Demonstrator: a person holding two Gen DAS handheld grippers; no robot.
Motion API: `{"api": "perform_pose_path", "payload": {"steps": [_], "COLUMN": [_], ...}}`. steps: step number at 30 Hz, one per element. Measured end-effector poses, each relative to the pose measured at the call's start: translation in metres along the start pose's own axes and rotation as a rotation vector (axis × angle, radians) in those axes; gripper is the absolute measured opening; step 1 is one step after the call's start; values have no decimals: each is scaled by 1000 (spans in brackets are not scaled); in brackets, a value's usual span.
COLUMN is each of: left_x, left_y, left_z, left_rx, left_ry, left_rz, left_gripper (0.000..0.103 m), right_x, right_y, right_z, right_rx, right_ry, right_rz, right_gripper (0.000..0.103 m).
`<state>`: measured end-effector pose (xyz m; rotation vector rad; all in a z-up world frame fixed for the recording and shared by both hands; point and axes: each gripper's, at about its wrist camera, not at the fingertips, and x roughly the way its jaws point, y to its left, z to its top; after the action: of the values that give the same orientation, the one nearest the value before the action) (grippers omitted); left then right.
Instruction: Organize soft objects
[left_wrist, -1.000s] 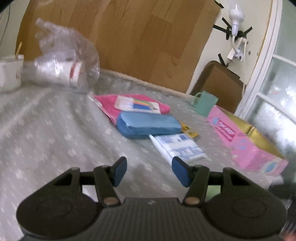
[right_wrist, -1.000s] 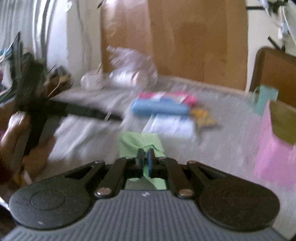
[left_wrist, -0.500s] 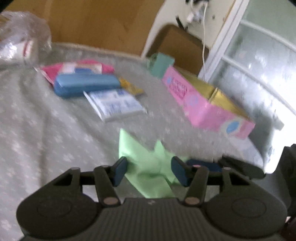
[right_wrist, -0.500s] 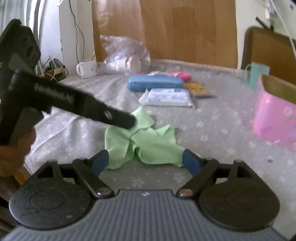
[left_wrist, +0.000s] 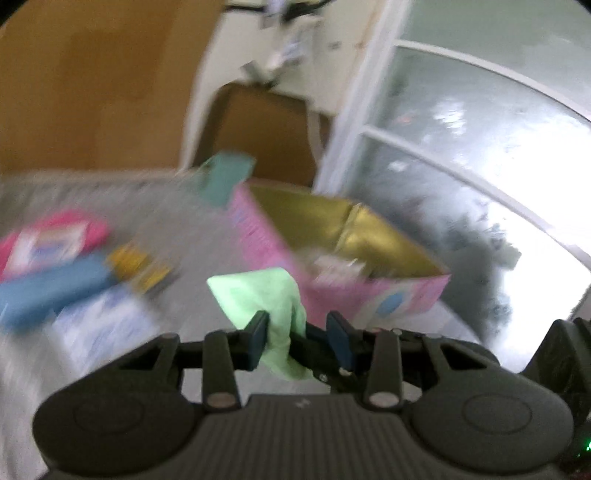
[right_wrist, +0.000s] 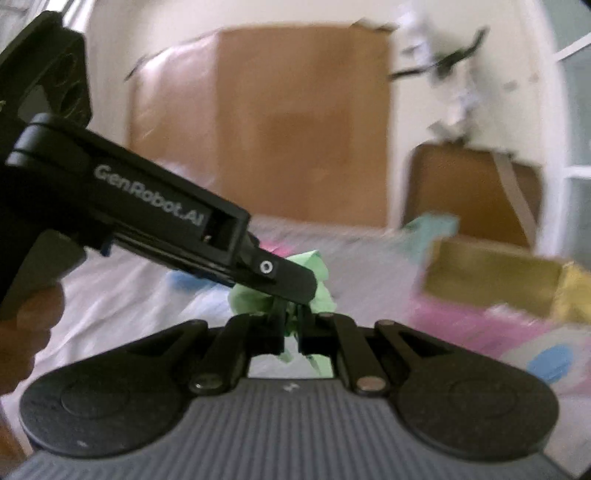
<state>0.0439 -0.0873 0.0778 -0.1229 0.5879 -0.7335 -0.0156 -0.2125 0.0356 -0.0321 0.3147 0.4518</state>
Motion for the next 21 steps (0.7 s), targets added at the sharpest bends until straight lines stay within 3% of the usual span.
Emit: {"api": "perform_pose_path", "payload": {"steps": [5, 8, 10, 12, 13, 15, 18, 21], "left_x": [58, 93, 116, 140, 149, 152, 127, 94], "left_y": [-32, -40, -40, -40, -37, -30, -16, -2], "left_z": [41, 53, 58, 62, 62, 60, 54, 39], "left_rx": [80, 104, 119, 126, 125, 99, 65, 64], "left_ry": [-4, 8, 14, 29, 31, 48, 5, -43], "left_rz": [-74, -56, -20, 65, 123, 160, 118, 133], "left_gripper": [36, 39, 50, 90, 90, 84, 85, 86], "right_x": [-11, -5, 4, 16, 28, 54, 71, 53], "right_y": [-56, -89, -110, -127, -137, -150, -166, -160], "right_z": [26, 30, 31, 30, 31, 33, 29, 25], "right_rx": [55, 79, 103, 134, 146, 151, 199, 205], "right_ry": [-108, -111, -92, -69, -47, 25, 93, 42], "right_rz": [-177, -266, -314, -347, -370, -403, -428, -410], "right_gripper": [9, 9, 9, 16, 21, 44, 49, 49]}}
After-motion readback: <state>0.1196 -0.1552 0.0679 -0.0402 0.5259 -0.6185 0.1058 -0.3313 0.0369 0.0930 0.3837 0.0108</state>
